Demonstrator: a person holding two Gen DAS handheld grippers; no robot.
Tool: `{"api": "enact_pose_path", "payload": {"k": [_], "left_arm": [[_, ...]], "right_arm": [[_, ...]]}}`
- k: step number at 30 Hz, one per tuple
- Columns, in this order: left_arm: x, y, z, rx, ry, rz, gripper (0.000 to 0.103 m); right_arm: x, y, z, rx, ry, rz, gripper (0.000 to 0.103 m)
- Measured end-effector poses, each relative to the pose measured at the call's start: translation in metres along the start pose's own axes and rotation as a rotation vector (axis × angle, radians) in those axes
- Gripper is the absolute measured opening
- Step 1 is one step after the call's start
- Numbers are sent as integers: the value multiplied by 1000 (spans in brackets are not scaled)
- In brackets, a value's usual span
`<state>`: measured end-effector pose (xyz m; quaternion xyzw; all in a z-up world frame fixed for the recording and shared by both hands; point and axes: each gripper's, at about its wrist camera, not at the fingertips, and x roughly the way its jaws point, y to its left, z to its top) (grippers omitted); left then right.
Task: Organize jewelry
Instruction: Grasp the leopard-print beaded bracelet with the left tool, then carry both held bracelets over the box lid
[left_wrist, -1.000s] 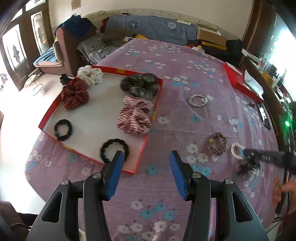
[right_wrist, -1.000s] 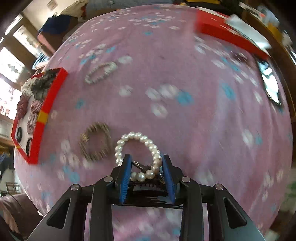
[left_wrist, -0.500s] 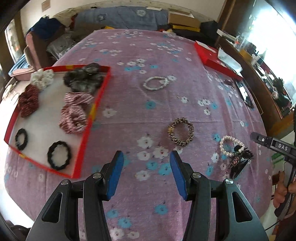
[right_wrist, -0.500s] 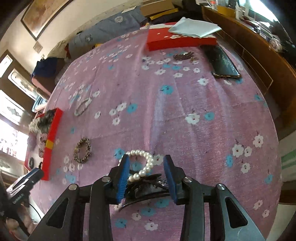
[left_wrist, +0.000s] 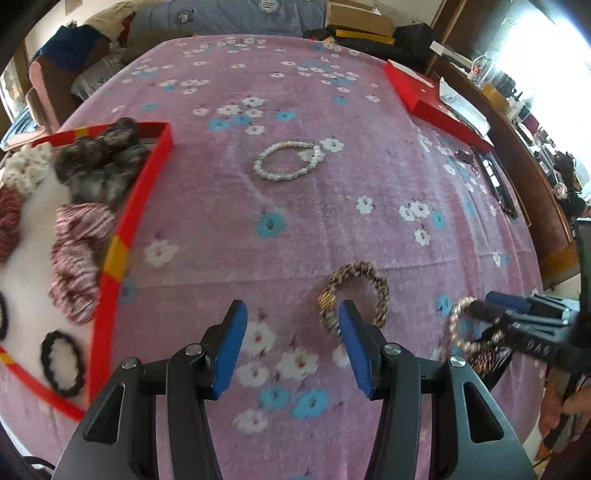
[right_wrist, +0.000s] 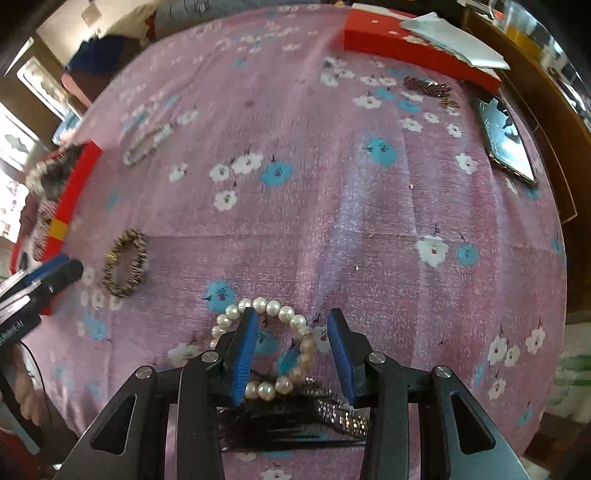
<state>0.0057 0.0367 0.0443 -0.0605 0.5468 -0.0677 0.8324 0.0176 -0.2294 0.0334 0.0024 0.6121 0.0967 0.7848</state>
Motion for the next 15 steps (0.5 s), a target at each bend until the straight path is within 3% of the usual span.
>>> {"api": "enact_pose_path", "payload": {"k": [7,8,9,11,15], "left_arm": [[27,-20,5,66,40,-34,50],[31,-24,4,79,50,-28,50],[30,-26,3,88,37,-16,40],[31,-31,3,115,41,2,13],[17,-28,4,79,23,-36,12]], "right_arm": [[10,15,-1,-60,29,-73,41],[11,18,-1,-69,26,-81,31],[10,22,-3,-87,17,-87,17],[11,32,-5,-97,13,-90,11],[-6,39,-6,-60,-53,14,11]]}}
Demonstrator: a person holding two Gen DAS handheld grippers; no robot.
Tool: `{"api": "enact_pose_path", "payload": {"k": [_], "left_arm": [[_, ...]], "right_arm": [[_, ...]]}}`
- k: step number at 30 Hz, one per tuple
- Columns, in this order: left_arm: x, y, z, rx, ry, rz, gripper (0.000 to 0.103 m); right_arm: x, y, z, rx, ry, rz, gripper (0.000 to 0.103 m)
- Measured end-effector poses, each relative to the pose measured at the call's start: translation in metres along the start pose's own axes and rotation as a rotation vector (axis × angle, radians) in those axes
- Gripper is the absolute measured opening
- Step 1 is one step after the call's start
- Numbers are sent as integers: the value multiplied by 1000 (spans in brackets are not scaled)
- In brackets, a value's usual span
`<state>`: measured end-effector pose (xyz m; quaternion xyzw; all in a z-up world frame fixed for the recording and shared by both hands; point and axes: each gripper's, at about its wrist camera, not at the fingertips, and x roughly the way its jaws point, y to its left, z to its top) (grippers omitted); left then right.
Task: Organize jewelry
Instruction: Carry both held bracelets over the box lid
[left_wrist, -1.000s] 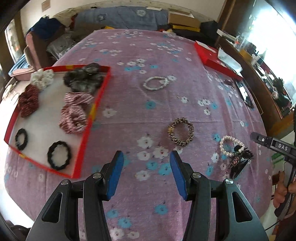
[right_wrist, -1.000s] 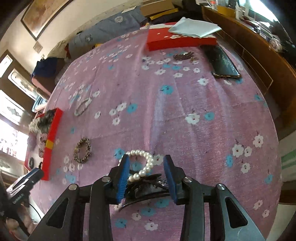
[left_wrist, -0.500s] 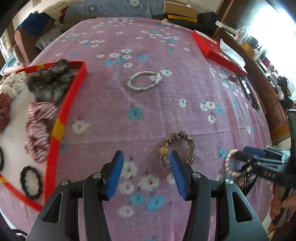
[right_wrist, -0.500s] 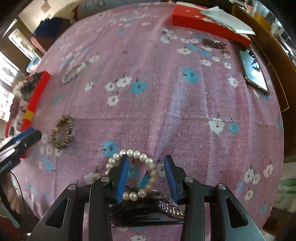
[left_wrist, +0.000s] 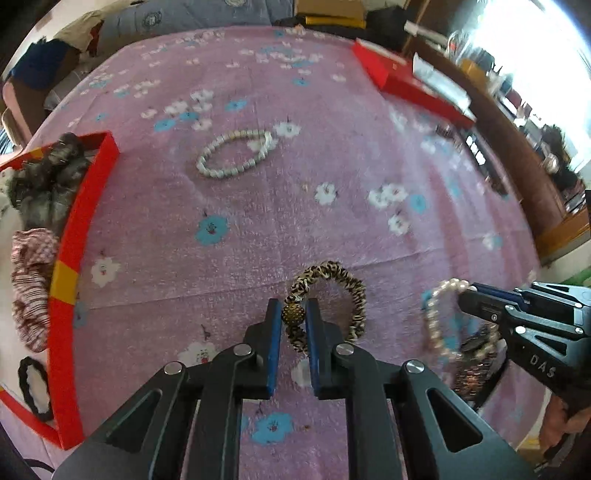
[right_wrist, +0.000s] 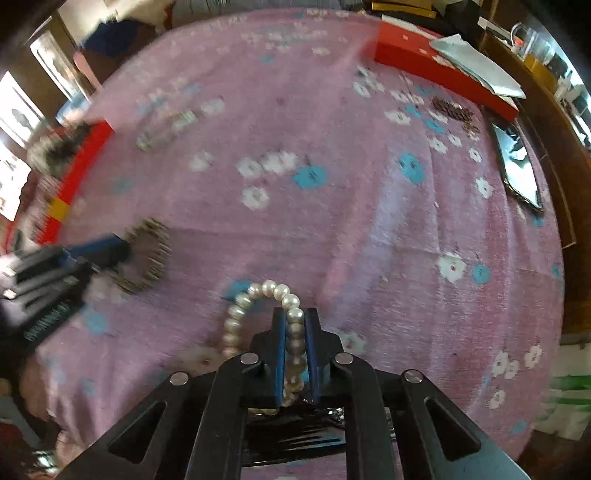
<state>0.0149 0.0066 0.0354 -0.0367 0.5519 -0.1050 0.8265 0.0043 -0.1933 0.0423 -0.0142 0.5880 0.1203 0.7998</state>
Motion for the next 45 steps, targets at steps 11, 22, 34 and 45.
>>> {"api": "enact_pose_path", "payload": {"k": [11,22,34,45], "left_arm": [[-82,16,-31,-89,-101,-66,12],[-98,20,-54,-130,-104,-37,12],[-110,17,-64,-118,-128,-27,12],[-143,93,-67,-206,-181,46,12]], "right_arm": [[-65,16,-4,121,-199,191,11],[-68,16,-22,165,-202,232,11],[-70,31,-37,170,-189,232,11],[-72,78,-23,122,-201,227,11]]}}
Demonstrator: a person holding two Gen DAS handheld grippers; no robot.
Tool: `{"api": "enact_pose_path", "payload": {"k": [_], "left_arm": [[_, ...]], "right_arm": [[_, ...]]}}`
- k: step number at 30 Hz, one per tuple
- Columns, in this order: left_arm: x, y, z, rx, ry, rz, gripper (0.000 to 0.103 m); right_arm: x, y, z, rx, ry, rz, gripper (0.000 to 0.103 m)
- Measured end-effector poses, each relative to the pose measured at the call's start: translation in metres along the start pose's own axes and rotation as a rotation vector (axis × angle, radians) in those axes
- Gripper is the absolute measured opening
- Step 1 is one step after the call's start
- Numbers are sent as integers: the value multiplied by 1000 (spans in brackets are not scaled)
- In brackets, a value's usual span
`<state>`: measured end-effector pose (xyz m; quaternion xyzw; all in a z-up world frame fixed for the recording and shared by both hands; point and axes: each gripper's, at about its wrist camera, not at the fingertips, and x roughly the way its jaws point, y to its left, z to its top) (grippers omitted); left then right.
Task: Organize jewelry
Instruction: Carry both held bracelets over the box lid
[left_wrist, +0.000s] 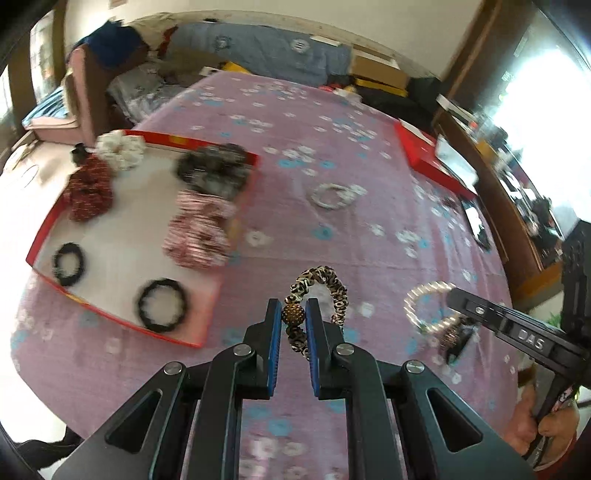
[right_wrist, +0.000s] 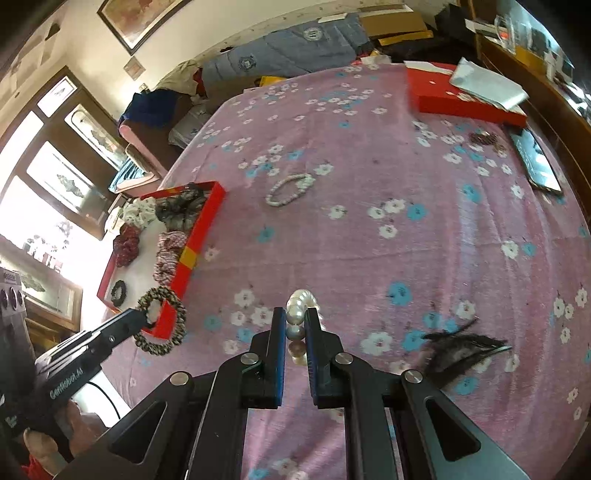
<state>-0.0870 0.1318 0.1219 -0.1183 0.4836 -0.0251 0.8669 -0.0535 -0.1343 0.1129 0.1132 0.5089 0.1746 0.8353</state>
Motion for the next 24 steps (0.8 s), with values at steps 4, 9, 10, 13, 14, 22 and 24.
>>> {"api": "enact_pose_path", "payload": {"k": [4,9,10,13,14,22,24], "left_arm": [[-5,51,10,-70,-6,57,12],[-7,111,20,-152,7,108,13],[-6,123,21,-164,10,119,13],[-2,146,24,-183,24,134,13],[1,155,25,-188,34,137,13],[11,191,41,-215,40,89,13],[15,197,47,-227,39,63,13]], "right_arm": [[8,25,6,-18,1,5,11],[25,60,16,-44,11,20,11],[28,67,18,-50,13,24,11],[42,92,25,-70,27,40,12],[49,103,28,-80,34,48,12],[88,171,59,-134,75,128,12],[105,194,72,-155,89,153,12]]}}
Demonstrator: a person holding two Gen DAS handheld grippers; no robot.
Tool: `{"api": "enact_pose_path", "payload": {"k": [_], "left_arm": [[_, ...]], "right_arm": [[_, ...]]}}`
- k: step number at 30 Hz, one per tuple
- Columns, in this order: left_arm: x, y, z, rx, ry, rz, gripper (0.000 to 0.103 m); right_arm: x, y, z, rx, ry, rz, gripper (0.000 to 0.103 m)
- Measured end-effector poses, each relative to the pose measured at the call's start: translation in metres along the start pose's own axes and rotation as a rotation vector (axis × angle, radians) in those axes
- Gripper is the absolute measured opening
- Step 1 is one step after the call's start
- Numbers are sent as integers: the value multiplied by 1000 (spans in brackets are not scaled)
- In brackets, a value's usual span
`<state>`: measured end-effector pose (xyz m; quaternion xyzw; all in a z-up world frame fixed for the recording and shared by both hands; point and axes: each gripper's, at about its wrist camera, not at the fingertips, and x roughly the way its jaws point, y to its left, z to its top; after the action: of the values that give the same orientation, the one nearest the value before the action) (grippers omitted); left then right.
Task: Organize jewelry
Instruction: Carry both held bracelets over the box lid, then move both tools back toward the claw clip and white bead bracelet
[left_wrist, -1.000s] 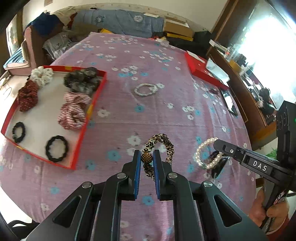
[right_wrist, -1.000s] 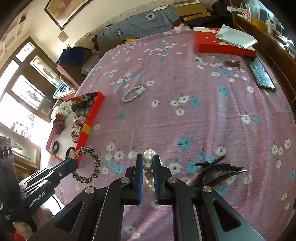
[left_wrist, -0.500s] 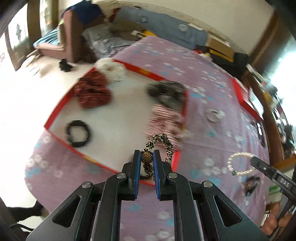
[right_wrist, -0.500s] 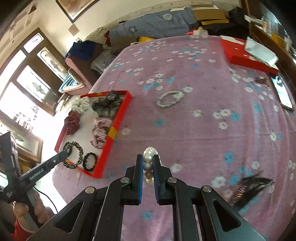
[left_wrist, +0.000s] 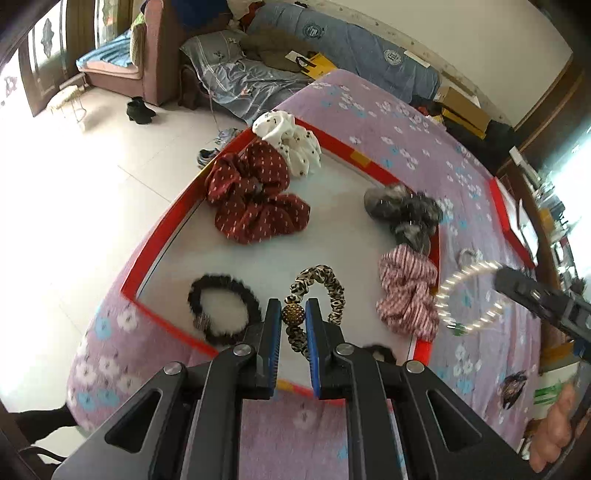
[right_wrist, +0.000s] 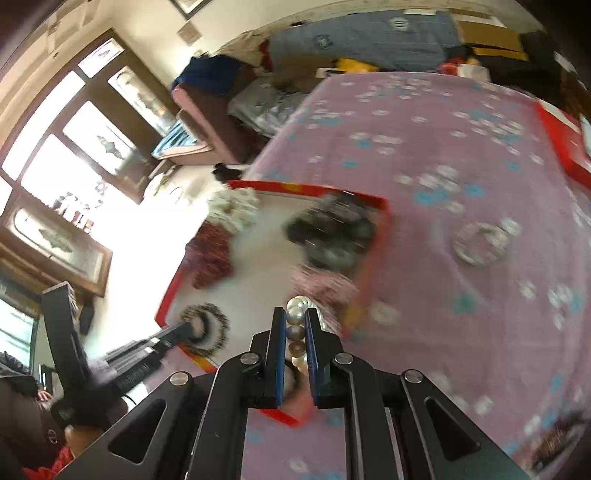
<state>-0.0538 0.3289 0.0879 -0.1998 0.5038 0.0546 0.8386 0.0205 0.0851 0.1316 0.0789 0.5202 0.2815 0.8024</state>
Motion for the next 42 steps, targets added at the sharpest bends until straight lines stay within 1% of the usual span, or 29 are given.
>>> {"api": "enact_pose_path", "payload": {"k": [1,3,7,12,15,17,20,24,25,27,28,30,31,32,33,34,35,36,39,41,42], "left_arm": [[3,1,4,1,-1,-13,13],[9,1,10,14,-5,-16,13],[22,1,19,17,12,-33,13],[40,-2,36,23,13,-43,13],[56,-5,46,32,17,-26,13],[66,-5,51,30,29,-18,13],[78,-5,55,30,46,4,13],[82,-10,56,36,37,23,13],[82,-11,56,39,39,25,13],[78,-14,54,46,38,34,17],[75,-15,53,50,35,37,18],[63,-18,48,54,23,47,26],[54,-19,44,52,16,51,27],[43,-20,38,46,4,53,32],[37,-20,35,41,-4,53,40],[25,-20,28,27,-23,56,44],[16,-19,22,16,-37,62,46],[8,-19,15,6,-46,74,47],[-16,-23,-6,0,-51,118,47],[-36,-30,-25,12,-89,173,47],[-40,-34,-31,17,-98,188,47]], "right_arm": [[7,5,6,-6,5,5,12],[27,19,24,-18,15,11,12],[65,39,58,-12,26,30,12],[114,48,96,49,61,89,12],[143,39,109,79,81,67,12],[161,28,112,99,103,19,12],[170,18,111,99,109,-42,12],[171,10,108,97,115,-70,13],[171,10,106,97,118,-68,15],[168,11,104,89,115,-66,34],[163,14,102,71,103,-64,37],[148,16,101,29,80,-58,37],[140,20,100,7,66,-59,37],[125,24,97,-22,40,-61,37],[114,27,94,-38,19,-55,37],[100,28,89,-58,-9,-43,39],[87,28,83,-72,-29,-43,43],[79,28,79,-80,-44,-46,46],[51,20,58,-96,-81,-50,46],[35,9,42,-82,-104,-41,46],[30,6,39,-76,-111,-33,47]]}}
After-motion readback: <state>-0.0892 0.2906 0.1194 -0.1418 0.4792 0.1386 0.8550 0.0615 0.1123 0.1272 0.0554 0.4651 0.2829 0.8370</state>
